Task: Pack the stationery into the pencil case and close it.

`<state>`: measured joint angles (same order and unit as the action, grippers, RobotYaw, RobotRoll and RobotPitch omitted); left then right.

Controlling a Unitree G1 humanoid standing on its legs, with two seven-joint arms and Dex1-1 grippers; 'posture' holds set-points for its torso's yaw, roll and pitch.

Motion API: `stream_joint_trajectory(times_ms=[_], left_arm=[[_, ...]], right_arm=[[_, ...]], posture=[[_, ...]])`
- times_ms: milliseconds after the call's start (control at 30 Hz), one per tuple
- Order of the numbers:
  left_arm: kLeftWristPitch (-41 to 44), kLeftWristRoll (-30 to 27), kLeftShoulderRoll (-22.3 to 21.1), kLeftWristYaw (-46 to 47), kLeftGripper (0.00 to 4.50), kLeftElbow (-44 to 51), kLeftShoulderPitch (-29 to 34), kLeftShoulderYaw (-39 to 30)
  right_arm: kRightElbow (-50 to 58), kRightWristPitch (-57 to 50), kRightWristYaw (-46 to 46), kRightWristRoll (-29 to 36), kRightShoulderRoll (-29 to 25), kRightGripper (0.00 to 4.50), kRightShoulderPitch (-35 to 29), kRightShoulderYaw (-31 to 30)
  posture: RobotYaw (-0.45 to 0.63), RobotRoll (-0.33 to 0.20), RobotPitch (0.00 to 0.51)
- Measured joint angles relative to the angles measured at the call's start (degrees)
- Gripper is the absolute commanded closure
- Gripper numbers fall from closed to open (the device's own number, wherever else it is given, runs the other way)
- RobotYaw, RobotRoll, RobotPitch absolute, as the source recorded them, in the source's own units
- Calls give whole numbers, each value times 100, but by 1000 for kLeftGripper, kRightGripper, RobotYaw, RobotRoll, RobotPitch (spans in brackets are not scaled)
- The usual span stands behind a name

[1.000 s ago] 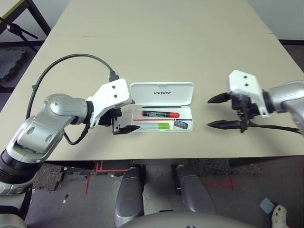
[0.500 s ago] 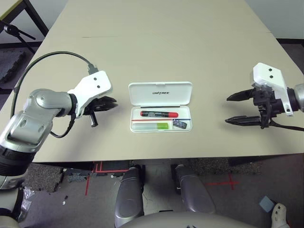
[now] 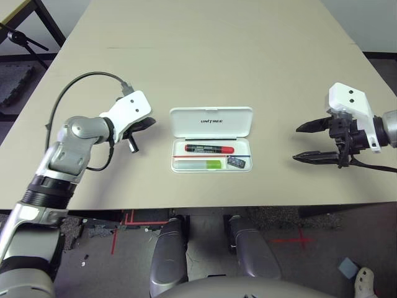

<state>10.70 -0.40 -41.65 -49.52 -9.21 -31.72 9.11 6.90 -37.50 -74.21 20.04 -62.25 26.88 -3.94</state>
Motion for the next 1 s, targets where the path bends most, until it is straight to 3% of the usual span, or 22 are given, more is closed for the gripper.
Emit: stream_joint_trajectory(times_ms=[200,500,767,1000], left_arm=[[8,-311,206,-184,4477,80,-10,-118],[381,-715,275,-552,4477,941,139,-168],[861,-772,202,-820,4477,1782,459,-27],[846,-511,257,-804,4477,1837,579,396]], right_arm=[[1,-7,35,-4,0,0,-37,0],[-46,67,44,-132,-7,0,-38,-6],[-195,197,38,-319,-4,0,-33,-58],[-277,300,36,-459,1,0,-32,-180]], posture=[[-87,0,175],[-82,0,167],[-80,0,166],[-81,0,166]])
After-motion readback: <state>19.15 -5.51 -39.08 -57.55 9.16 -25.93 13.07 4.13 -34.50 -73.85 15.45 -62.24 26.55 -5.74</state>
